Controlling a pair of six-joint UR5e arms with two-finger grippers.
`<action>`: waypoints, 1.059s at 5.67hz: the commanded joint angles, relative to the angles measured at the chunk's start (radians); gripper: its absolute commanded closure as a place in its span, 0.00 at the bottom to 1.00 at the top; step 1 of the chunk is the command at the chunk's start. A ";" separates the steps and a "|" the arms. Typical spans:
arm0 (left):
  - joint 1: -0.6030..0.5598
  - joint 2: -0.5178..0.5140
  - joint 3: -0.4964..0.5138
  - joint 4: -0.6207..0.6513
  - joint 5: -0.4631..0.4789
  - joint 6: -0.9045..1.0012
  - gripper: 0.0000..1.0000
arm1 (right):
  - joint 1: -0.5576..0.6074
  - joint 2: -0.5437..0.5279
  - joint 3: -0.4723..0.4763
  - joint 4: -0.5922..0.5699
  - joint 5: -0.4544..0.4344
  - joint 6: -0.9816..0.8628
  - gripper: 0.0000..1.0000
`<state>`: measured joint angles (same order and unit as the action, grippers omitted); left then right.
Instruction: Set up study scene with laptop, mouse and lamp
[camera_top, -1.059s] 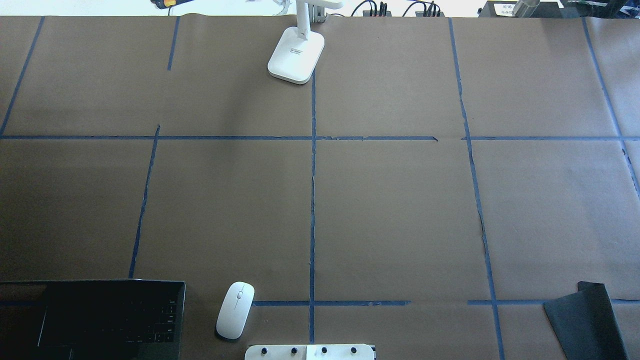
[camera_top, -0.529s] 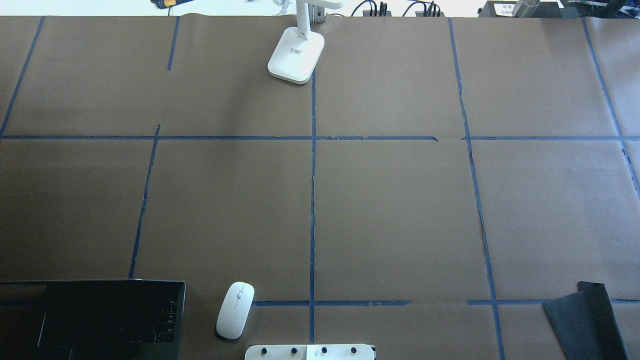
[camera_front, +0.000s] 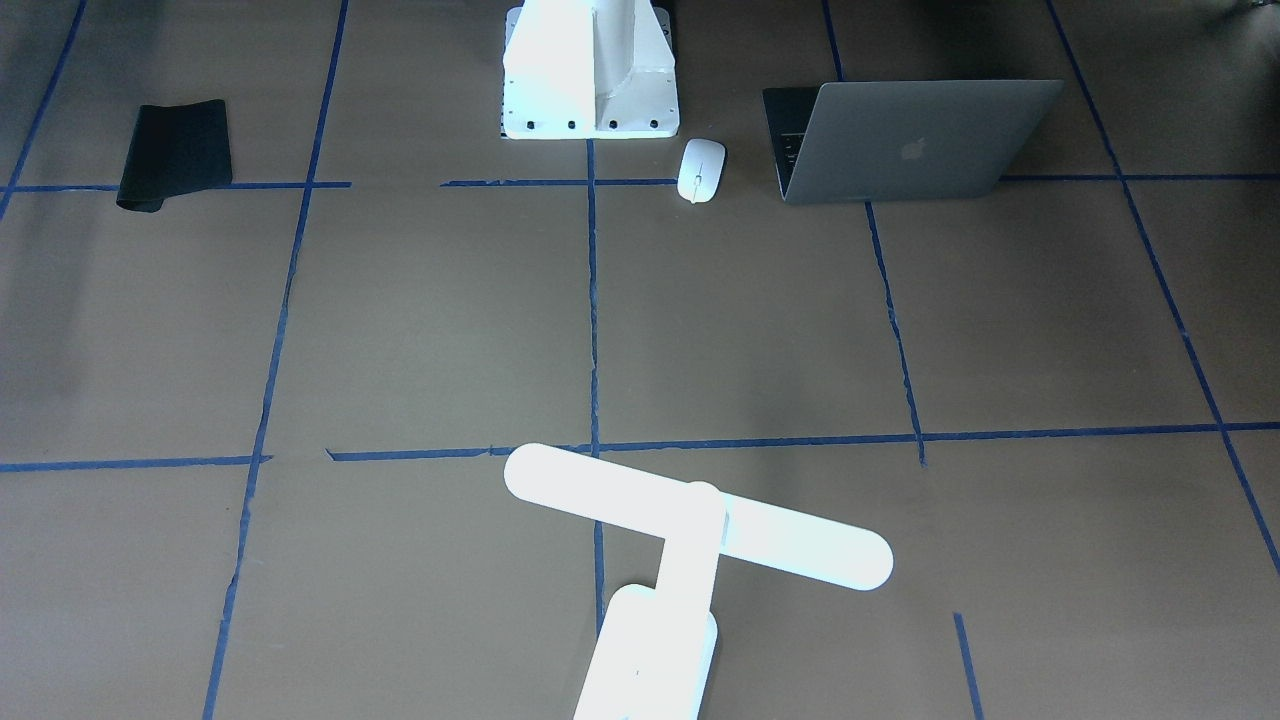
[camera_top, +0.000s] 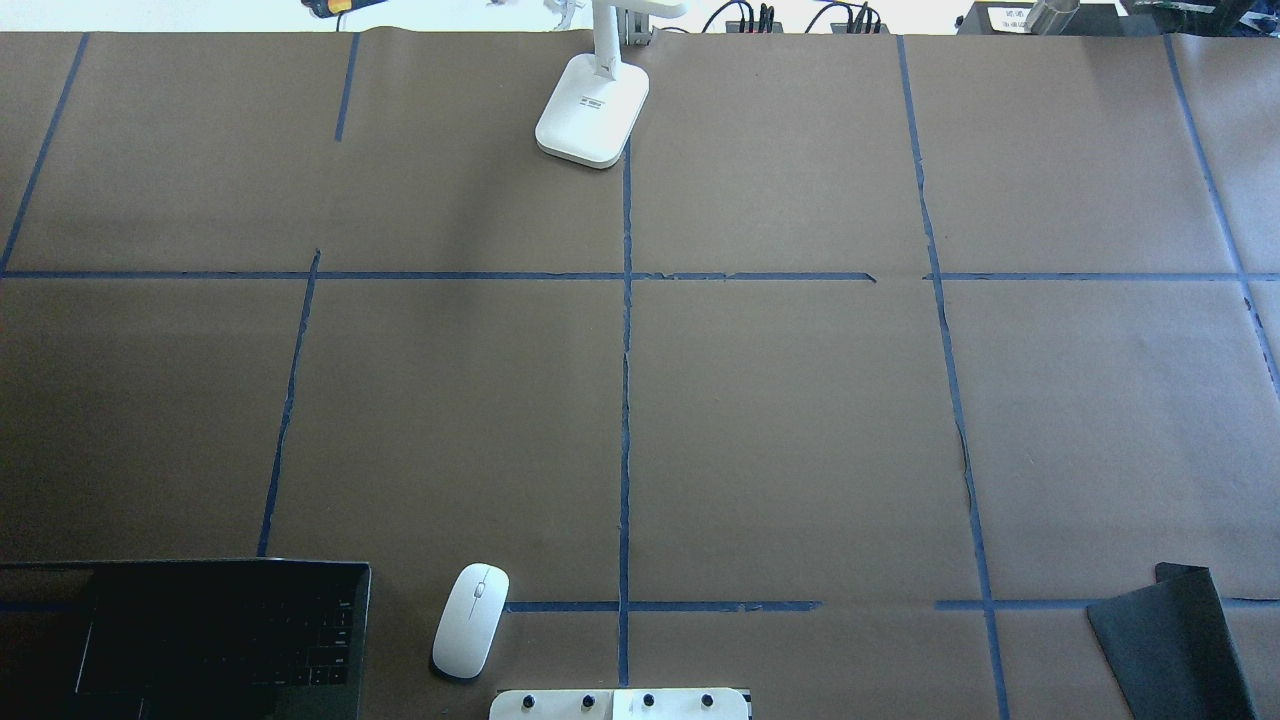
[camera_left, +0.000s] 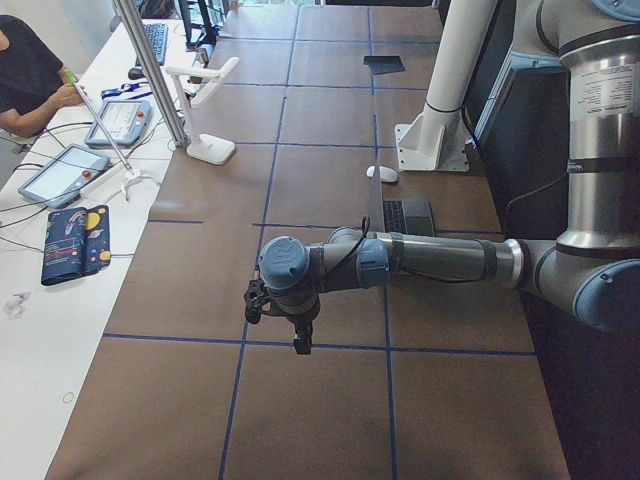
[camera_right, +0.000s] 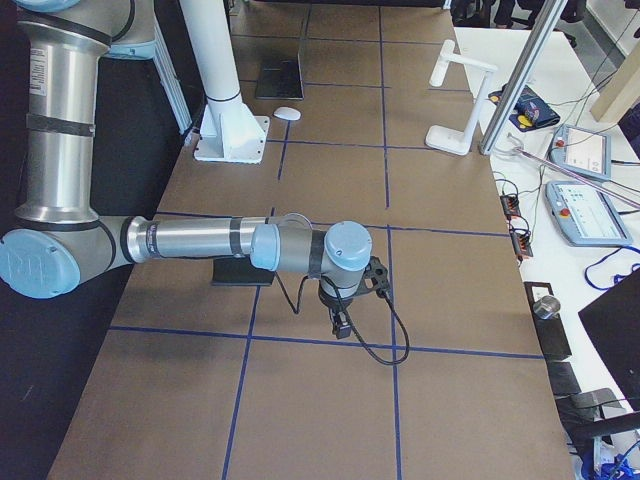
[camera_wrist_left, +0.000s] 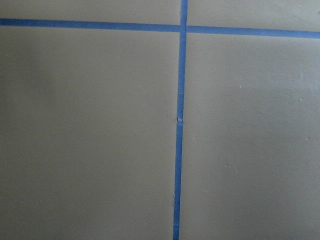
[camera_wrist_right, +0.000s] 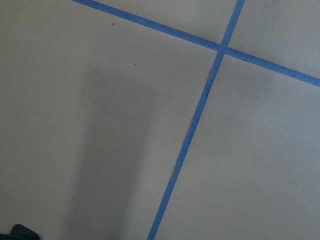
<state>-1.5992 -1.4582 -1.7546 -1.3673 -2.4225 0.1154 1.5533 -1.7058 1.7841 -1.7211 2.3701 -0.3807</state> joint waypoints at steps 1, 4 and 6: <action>0.013 -0.002 -0.016 -0.007 -0.003 0.003 0.00 | -0.001 0.003 -0.002 0.000 0.000 0.000 0.00; 0.021 0.037 -0.052 -0.044 -0.099 0.004 0.00 | -0.001 0.003 -0.005 -0.002 -0.002 0.002 0.00; 0.044 0.093 -0.107 -0.157 -0.193 -0.014 0.00 | -0.001 -0.001 -0.011 0.000 -0.002 -0.009 0.00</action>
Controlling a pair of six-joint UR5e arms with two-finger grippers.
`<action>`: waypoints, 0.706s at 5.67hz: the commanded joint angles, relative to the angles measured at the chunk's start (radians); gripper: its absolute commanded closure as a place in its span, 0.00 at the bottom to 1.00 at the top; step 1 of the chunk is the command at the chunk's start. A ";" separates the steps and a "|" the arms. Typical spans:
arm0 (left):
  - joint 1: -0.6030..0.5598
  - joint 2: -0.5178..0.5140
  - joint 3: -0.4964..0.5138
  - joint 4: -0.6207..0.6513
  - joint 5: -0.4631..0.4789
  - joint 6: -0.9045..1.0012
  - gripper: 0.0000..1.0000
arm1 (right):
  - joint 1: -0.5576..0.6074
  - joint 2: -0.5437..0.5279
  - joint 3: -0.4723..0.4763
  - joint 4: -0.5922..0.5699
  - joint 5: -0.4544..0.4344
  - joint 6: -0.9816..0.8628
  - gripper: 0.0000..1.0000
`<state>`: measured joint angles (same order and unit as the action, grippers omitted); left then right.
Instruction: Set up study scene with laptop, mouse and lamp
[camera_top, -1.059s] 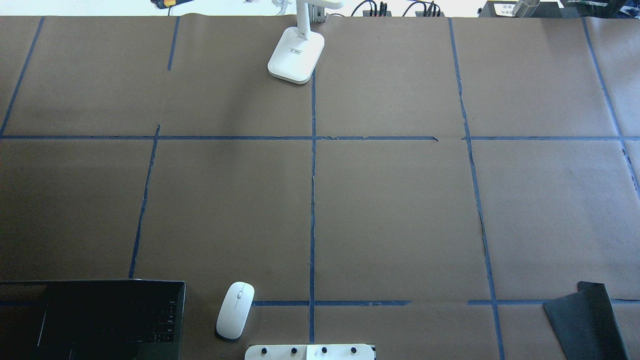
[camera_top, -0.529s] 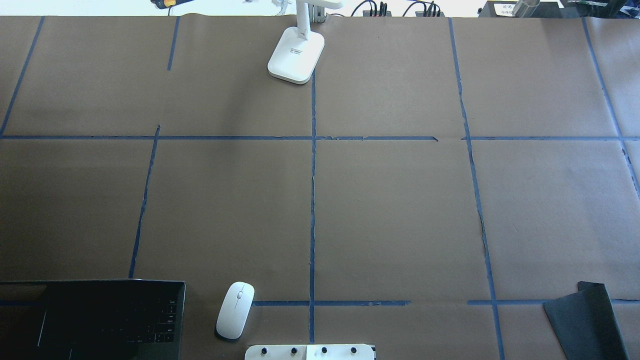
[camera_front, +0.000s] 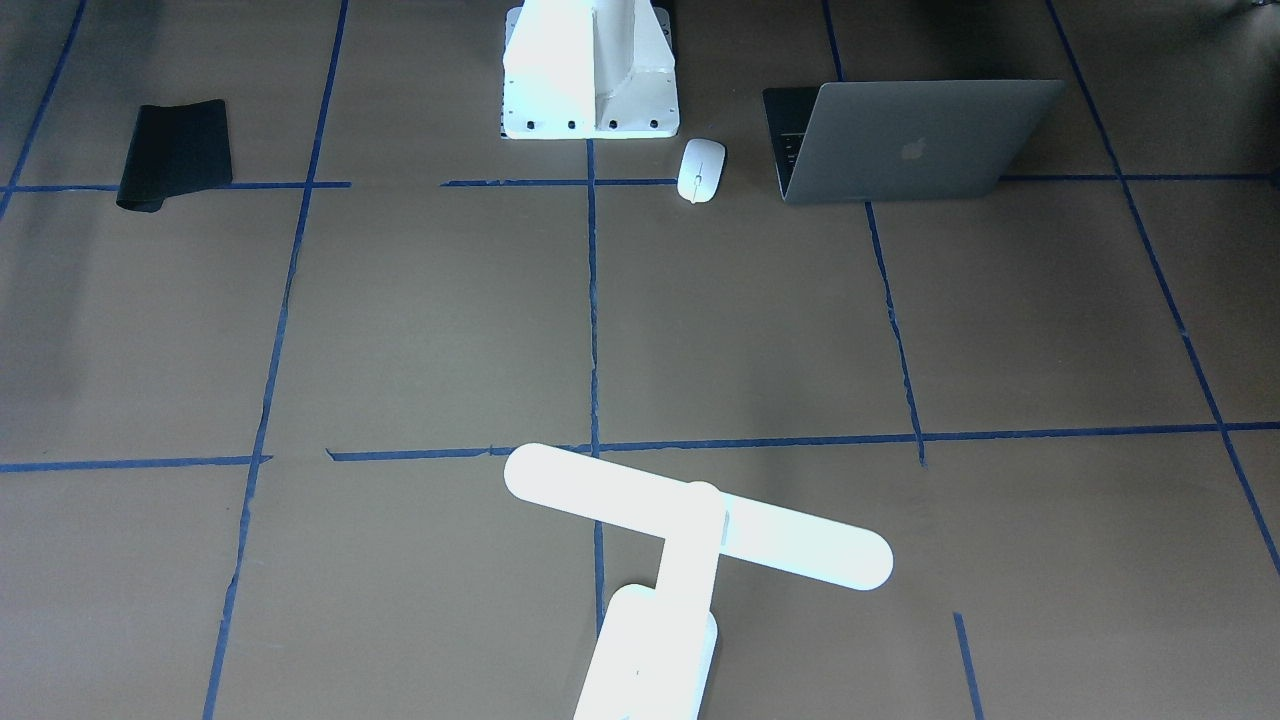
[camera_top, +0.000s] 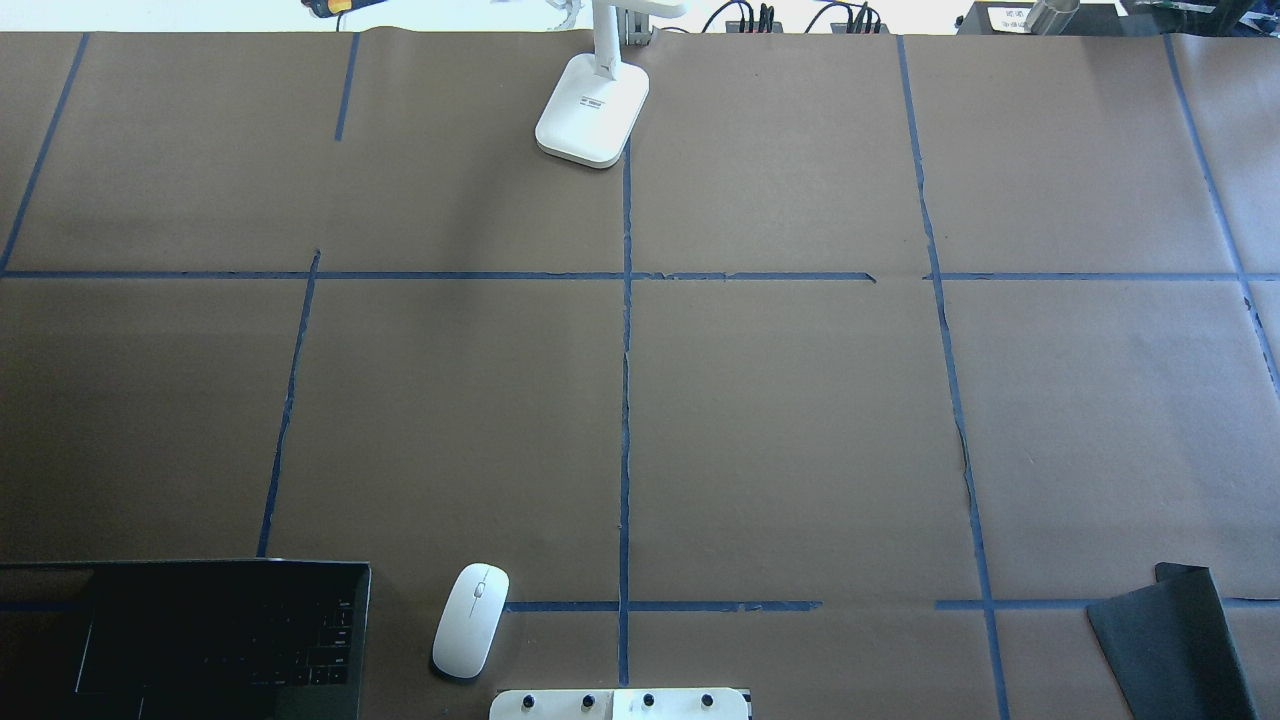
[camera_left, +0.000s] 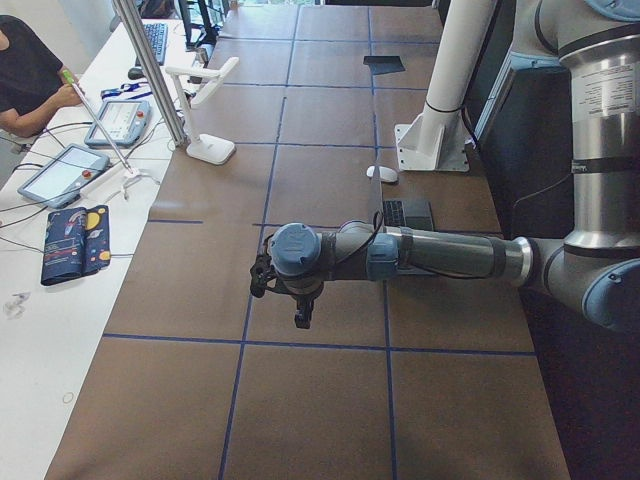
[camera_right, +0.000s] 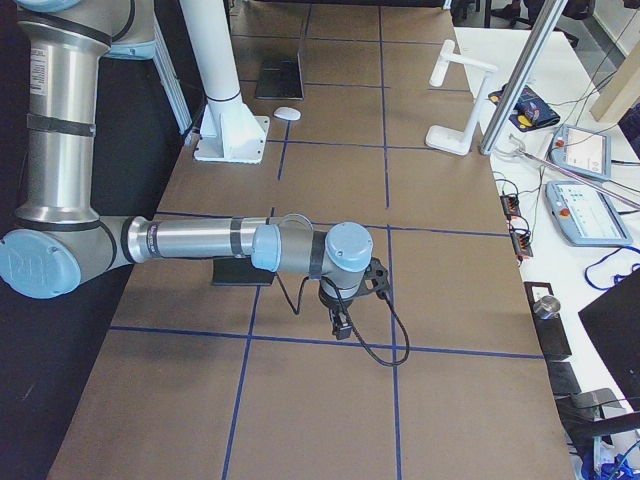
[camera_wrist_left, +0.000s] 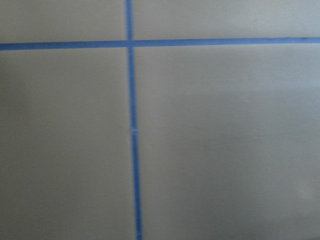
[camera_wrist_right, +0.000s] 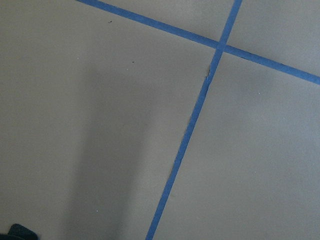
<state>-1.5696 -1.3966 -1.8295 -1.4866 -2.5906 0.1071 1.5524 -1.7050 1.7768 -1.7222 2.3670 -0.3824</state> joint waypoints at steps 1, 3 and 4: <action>0.117 0.039 -0.151 -0.037 -0.020 -0.194 0.00 | 0.000 -0.002 0.001 0.036 0.000 -0.012 0.00; 0.287 0.054 -0.333 -0.037 -0.010 -0.636 0.00 | 0.000 -0.024 0.003 0.053 0.003 -0.009 0.00; 0.325 0.079 -0.402 -0.038 -0.006 -0.863 0.00 | 0.000 -0.039 0.001 0.073 0.003 -0.007 0.00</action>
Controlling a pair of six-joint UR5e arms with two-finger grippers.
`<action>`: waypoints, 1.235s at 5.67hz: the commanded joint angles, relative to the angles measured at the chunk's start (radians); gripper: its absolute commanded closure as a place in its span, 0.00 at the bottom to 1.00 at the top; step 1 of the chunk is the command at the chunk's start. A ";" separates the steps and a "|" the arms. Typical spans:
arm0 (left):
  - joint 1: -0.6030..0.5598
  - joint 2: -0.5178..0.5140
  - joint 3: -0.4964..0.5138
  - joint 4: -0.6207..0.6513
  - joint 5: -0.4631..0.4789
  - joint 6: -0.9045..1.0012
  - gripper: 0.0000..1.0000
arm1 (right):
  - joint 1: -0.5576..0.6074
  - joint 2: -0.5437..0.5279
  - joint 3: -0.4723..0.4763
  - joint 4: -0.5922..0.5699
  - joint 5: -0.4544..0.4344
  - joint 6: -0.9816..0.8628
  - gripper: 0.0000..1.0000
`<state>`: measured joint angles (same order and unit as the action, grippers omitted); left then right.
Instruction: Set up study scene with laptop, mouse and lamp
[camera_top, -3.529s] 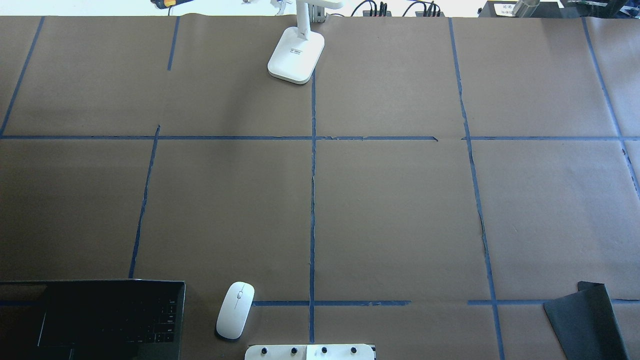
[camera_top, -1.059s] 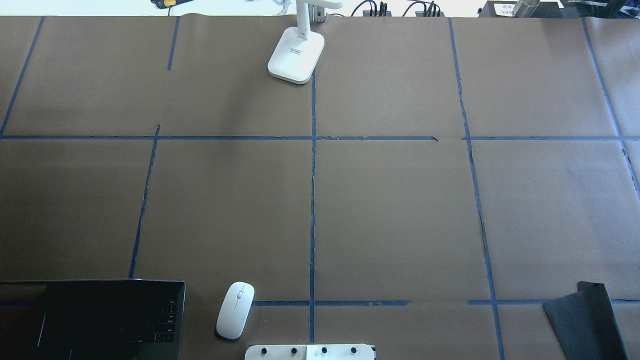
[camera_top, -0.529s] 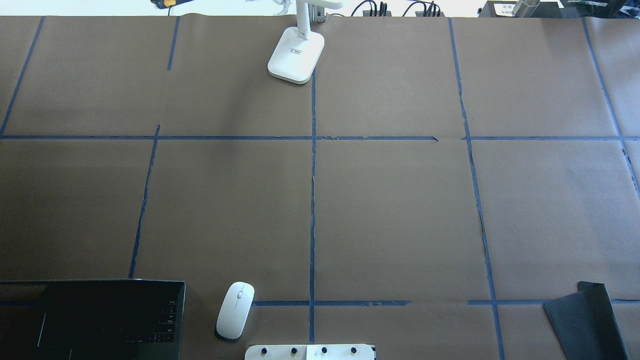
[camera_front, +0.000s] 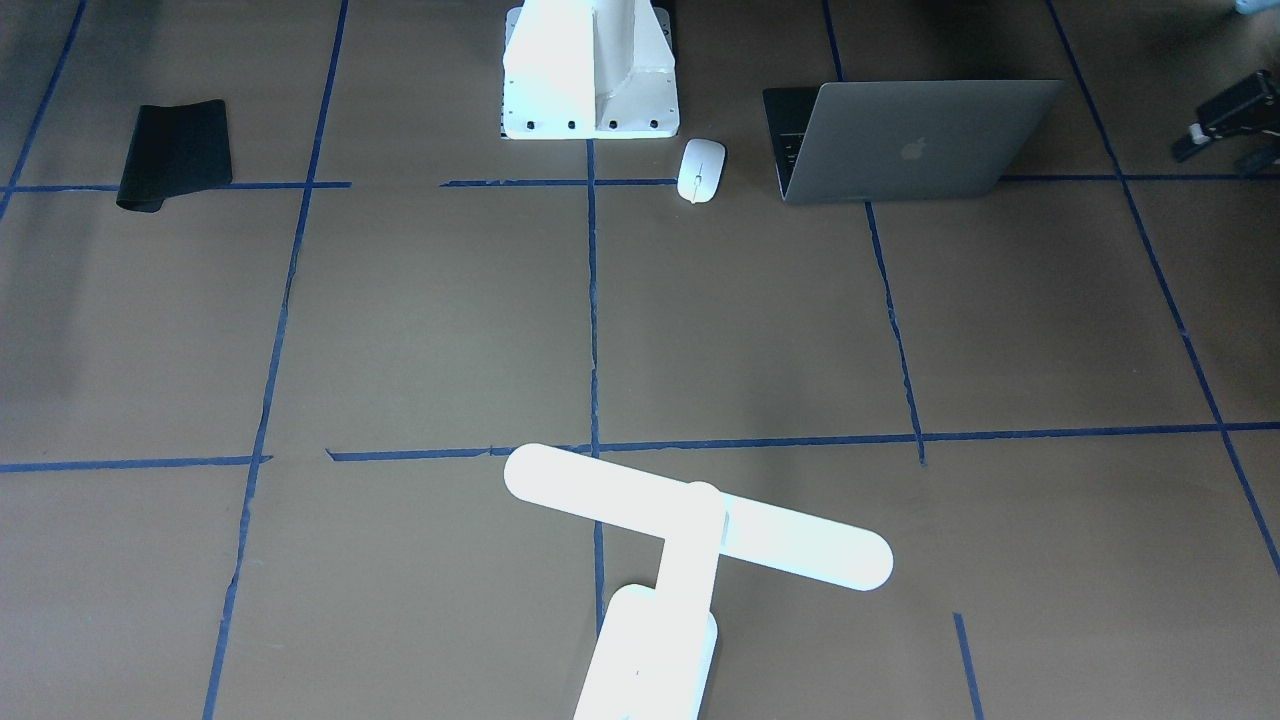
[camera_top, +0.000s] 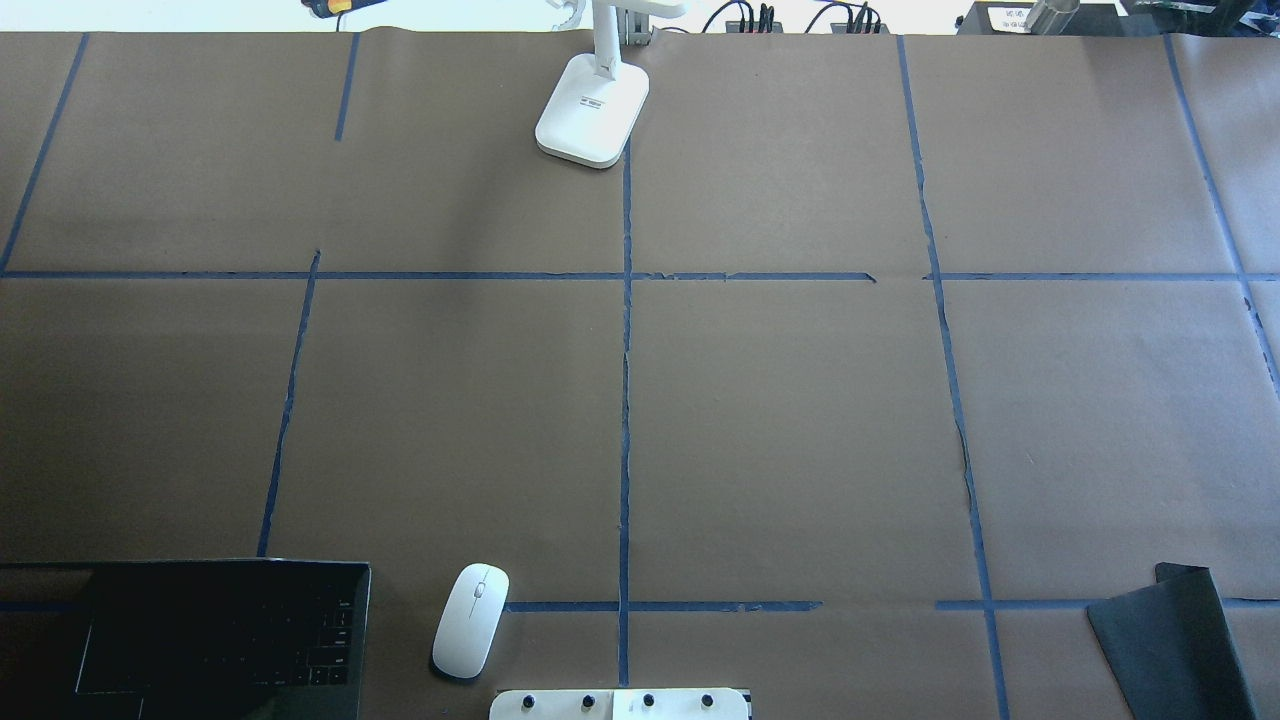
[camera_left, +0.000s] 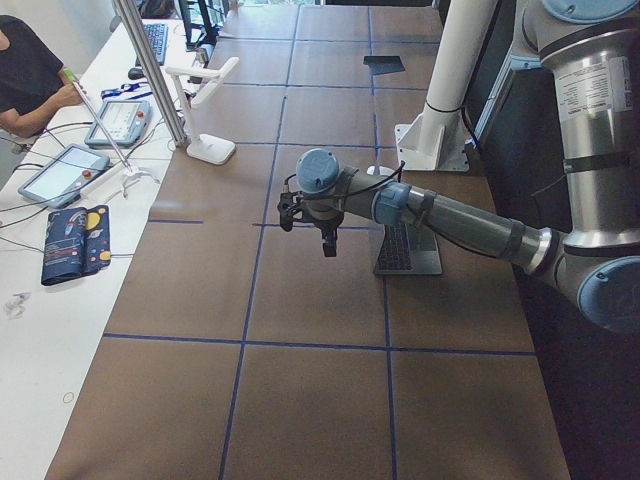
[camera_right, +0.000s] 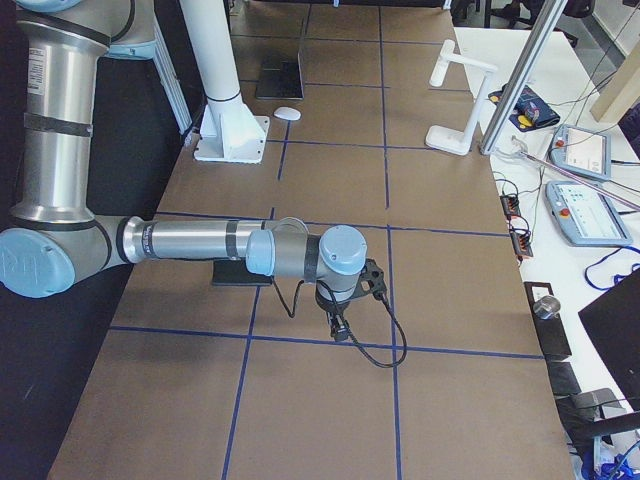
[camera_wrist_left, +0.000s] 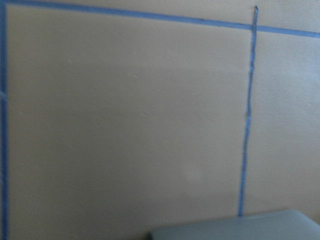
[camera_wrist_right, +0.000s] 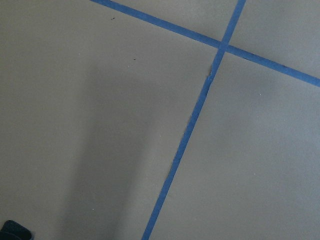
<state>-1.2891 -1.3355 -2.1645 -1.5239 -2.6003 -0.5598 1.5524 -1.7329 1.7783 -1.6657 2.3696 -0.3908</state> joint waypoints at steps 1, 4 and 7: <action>0.162 0.035 -0.166 -0.001 0.125 -0.435 0.00 | 0.000 -0.013 0.003 0.017 0.002 0.000 0.00; 0.448 0.033 -0.297 -0.036 0.307 -1.199 0.00 | -0.002 -0.013 -0.005 0.017 -0.001 -0.003 0.00; 0.646 0.085 -0.328 -0.169 0.500 -1.662 0.00 | -0.002 -0.013 0.000 0.018 -0.003 0.007 0.00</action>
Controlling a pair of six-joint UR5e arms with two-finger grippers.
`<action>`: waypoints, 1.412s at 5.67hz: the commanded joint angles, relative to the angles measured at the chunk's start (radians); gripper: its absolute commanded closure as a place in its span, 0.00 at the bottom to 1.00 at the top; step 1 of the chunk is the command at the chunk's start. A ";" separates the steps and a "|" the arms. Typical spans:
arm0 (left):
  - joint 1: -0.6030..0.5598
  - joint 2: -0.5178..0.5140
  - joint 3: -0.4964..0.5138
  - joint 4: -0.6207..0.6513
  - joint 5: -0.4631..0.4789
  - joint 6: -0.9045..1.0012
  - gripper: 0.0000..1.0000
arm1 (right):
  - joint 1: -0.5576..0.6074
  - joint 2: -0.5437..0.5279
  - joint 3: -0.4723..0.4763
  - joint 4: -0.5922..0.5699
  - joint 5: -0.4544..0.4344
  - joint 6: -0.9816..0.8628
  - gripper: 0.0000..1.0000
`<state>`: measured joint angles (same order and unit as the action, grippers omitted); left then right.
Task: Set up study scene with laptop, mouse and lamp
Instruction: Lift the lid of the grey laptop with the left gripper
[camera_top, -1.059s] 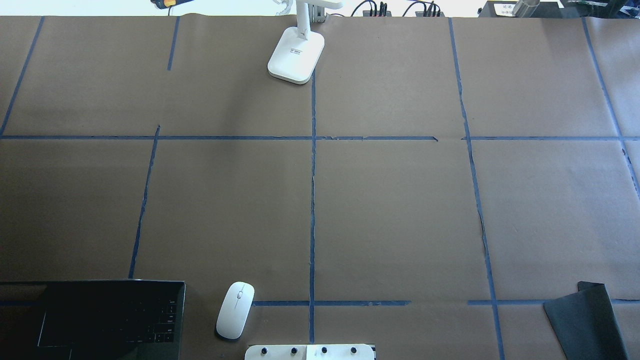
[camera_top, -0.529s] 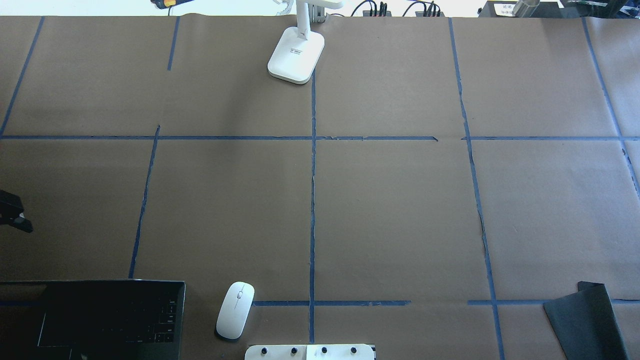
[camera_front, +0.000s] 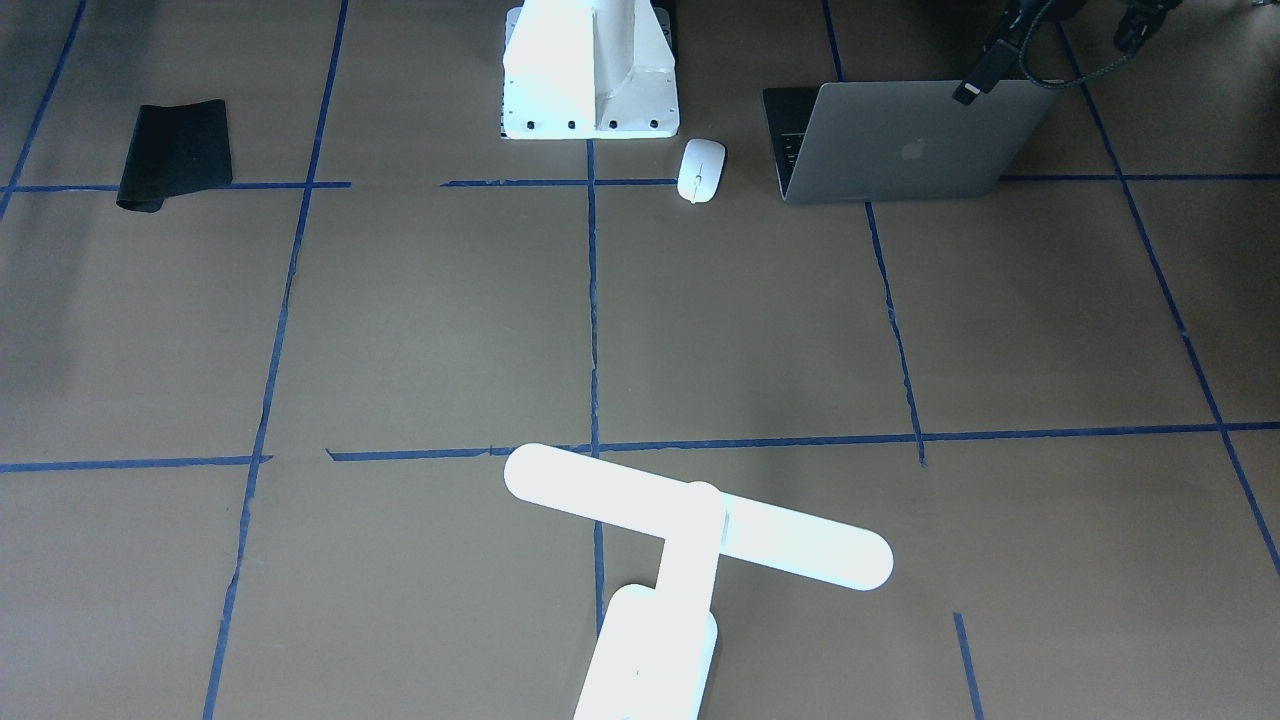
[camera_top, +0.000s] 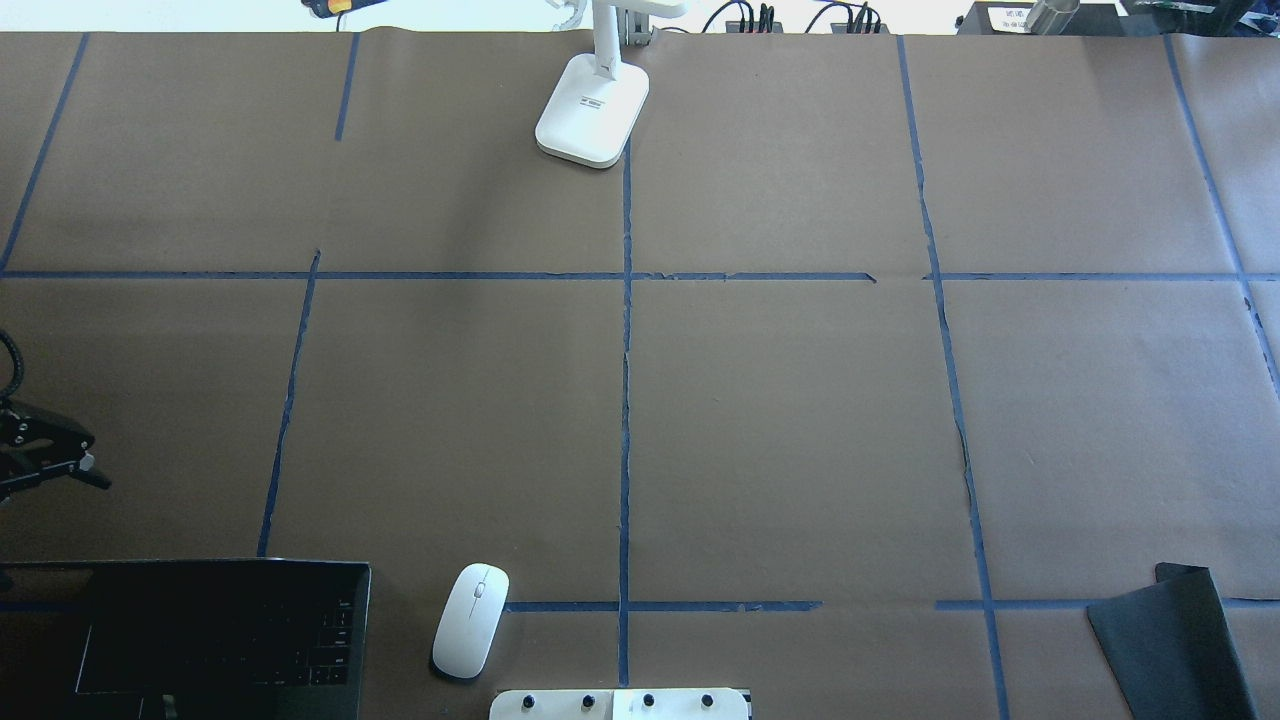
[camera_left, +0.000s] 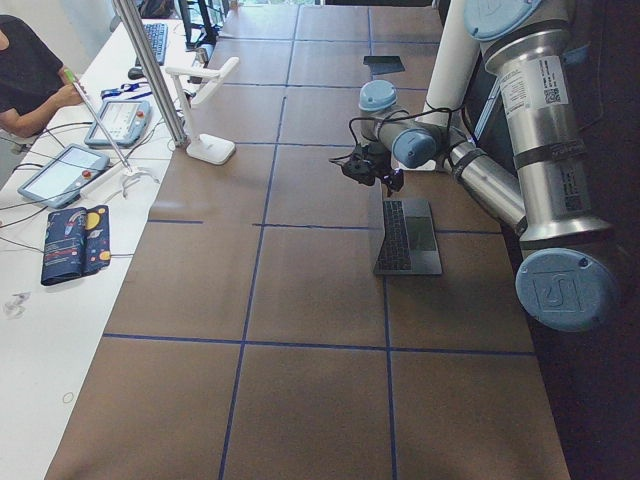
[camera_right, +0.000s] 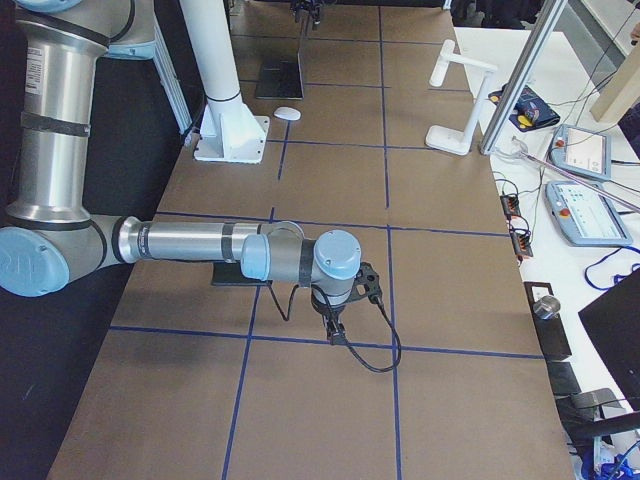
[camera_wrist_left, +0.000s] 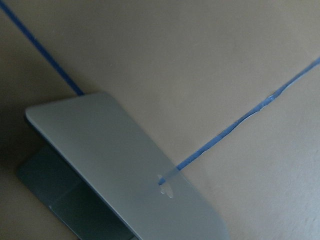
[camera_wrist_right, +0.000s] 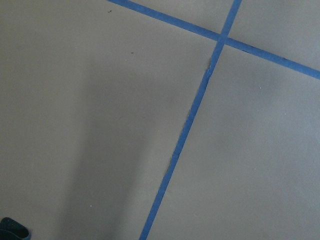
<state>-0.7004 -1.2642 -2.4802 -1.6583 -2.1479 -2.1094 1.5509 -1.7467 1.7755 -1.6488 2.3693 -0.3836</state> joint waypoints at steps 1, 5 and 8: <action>0.082 0.022 -0.026 -0.063 0.066 -0.233 0.04 | 0.000 0.001 0.004 0.001 -0.002 0.000 0.00; 0.294 0.055 -0.022 -0.066 0.312 -0.463 0.21 | 0.001 0.001 0.007 0.001 -0.004 -0.001 0.00; 0.285 0.060 -0.028 -0.063 0.315 -0.468 1.00 | 0.001 0.001 0.007 0.001 -0.004 0.000 0.00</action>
<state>-0.4111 -1.2015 -2.5034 -1.7216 -1.8337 -2.5762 1.5523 -1.7457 1.7814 -1.6475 2.3654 -0.3836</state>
